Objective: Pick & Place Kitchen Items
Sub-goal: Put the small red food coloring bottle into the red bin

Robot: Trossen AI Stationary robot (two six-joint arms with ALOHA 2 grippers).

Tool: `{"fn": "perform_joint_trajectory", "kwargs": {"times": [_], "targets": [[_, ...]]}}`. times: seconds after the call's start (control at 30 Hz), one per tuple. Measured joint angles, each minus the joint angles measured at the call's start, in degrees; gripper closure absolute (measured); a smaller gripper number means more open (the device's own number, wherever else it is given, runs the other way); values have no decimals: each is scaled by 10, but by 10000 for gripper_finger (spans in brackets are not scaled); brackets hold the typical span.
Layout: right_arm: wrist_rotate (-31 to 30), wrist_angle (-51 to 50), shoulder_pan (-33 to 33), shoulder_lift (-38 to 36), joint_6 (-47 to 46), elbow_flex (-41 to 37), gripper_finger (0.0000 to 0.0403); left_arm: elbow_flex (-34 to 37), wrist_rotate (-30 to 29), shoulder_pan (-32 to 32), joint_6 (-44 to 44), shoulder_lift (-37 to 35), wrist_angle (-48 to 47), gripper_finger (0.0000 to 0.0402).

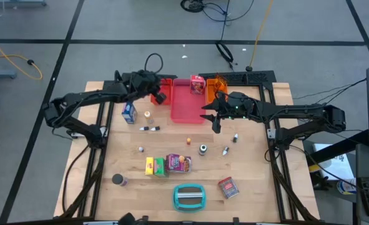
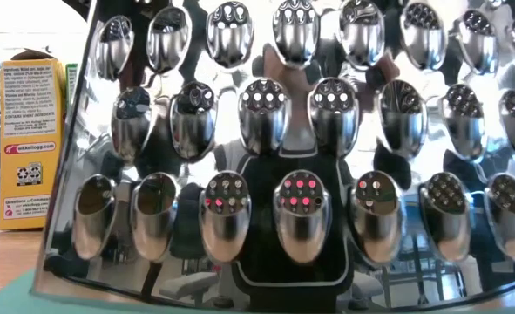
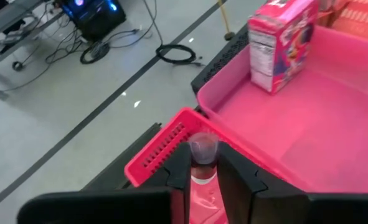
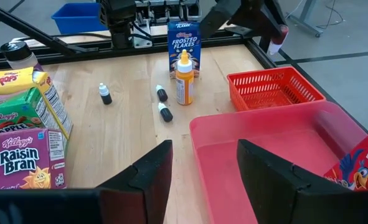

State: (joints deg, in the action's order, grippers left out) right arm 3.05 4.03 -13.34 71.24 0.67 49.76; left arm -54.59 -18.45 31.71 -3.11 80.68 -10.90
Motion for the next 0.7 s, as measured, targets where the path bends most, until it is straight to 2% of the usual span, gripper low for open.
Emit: {"fn": "perform_joint_trajectory", "kwargs": {"times": [0.47,0.7], "targets": [[0,0,0,0,0,0,234,-1,4,25,6,19,8,340],[0,5,0,0,0,0,233,0,0,31,7,28,-1,271]]}}
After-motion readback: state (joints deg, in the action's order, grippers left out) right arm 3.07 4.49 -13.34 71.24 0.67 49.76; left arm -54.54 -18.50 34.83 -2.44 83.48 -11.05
